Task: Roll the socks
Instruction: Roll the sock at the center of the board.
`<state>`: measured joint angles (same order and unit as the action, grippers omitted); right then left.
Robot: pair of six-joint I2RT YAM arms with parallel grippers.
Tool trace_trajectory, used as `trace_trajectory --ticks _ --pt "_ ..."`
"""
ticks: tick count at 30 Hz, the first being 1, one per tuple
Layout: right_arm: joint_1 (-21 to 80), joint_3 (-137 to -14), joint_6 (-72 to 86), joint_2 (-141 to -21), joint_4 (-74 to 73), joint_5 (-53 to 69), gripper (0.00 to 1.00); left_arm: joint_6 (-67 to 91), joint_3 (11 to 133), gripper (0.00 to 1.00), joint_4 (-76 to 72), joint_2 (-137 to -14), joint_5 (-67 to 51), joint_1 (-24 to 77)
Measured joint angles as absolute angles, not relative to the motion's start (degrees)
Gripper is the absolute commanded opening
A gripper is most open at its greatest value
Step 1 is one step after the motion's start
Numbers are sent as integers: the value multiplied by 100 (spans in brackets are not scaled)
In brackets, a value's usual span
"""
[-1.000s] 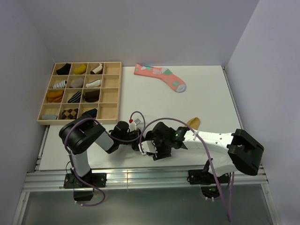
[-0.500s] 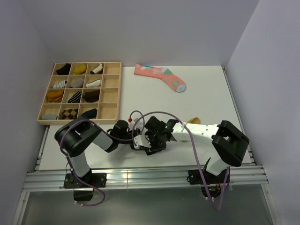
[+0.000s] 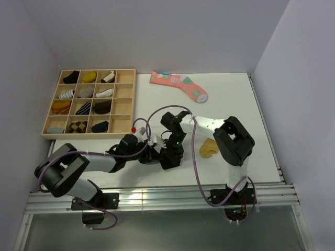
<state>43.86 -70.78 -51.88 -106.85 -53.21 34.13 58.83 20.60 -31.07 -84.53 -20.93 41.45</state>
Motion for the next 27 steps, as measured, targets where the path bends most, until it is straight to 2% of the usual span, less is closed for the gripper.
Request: trace_trajectory --ticks 7,18,23,27 --pt "4182 -8012 -5376 -11570 -6381 3785 24 5590 1643 41 -2923 -7771 -1173 4447" --pt "4165 -8683 -5579 -12234 -7299 3927 24 4987 1365 56 -2932 -7249 -38 5050" --pt "4152 -8735 -5581 -12307 -7435 3948 24 4694 1369 58 -3033 -7273 126 5164" --pt "4125 -8744 -5577 -12324 -7478 3948 24 4571 1369 55 -3192 -7290 180 5262"
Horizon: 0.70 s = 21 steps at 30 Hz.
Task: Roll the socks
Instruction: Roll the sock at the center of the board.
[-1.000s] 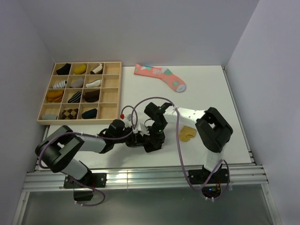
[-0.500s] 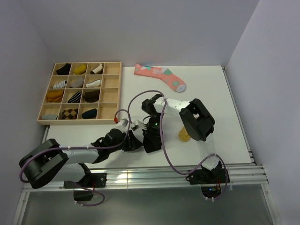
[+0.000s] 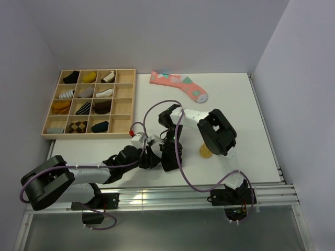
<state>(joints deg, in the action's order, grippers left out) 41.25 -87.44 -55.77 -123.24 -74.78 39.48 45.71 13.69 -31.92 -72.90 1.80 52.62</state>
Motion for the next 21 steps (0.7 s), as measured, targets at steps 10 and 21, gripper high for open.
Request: trace_trajectory --ticks 10,21 --pt "4104 -8781 -5188 -12361 -7415 3953 23 4510 875 54 -3708 -6829 268 5673" --pt "4023 -8805 -4707 -12466 -7389 4045 23 4125 886 57 -3795 -5894 353 6001"
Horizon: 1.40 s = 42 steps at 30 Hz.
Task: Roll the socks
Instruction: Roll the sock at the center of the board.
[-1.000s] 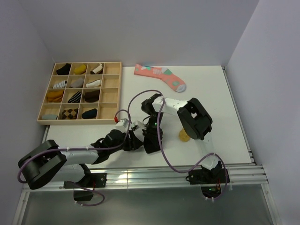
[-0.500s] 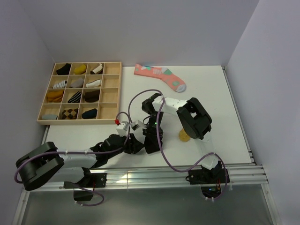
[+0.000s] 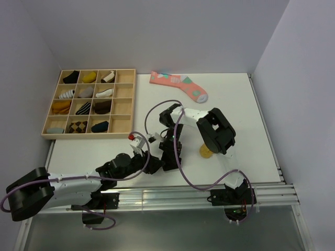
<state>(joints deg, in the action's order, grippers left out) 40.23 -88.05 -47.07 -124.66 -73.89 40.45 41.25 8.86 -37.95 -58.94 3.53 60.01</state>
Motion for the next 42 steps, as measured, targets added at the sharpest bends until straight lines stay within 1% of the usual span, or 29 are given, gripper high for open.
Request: trace_trajectory --ticks 5,14,31,36,37,39,40,42 --pt "4014 -8805 -4628 -12468 -7373 4038 23 3859 1221 61 -3795 -6431 333 6010" --pt "4007 -8807 -4582 -12475 -7369 4036 22 3516 1778 60 -3929 -7544 272 6010" --pt "3994 -8807 -4539 -12492 -7369 4047 22 3430 1782 59 -4353 -8374 222 6010" --pt "3988 -8807 -4519 -12497 -7365 4056 24 3474 1780 51 -4589 -8586 156 6003" --pt "3986 -8807 -4510 -12497 -7363 4056 27 3487 1780 45 -4639 -8617 134 6003" --pt "3983 -8807 -4488 -12497 -7347 4058 30 3557 1761 38 -4766 -8674 106 5996" --pt "3979 -8807 -4475 -12497 -7336 4058 32 3579 1750 29 -4831 -8702 86 5996" --pt "3970 -8805 -4440 -12497 -7317 4062 35 3664 1708 21 -4989 -8759 47 5992"
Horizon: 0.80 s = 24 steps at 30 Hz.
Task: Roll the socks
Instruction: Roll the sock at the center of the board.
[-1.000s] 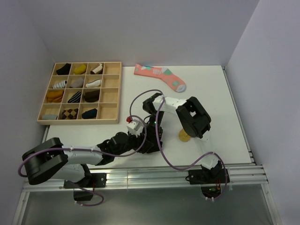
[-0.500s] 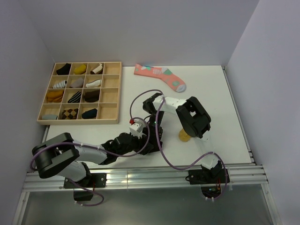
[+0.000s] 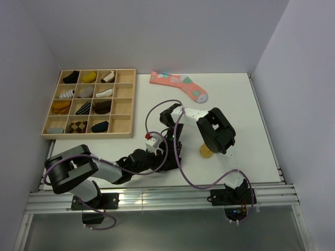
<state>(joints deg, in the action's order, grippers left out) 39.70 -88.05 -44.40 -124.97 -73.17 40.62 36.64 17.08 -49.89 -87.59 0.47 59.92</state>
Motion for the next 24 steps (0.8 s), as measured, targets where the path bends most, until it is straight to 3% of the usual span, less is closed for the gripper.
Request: trace_trajectory --ticks 1,5,10,24 --pt "3970 -8803 -4425 -12497 -7308 4064 37 3699 1693 12 -5052 -8783 27 5988" --pt "3944 -8737 -4252 -12449 -7203 4088 43 3846 1619 1 -5341 -8906 -32 5964" --pt "3798 -8366 -3964 -12033 -6650 4128 50 4023 1496 0 -5581 -8949 -12 5933" --pt "2711 -6941 -3721 -9797 -4884 4069 55 4589 1339 0 -5714 -8952 -301 5634"
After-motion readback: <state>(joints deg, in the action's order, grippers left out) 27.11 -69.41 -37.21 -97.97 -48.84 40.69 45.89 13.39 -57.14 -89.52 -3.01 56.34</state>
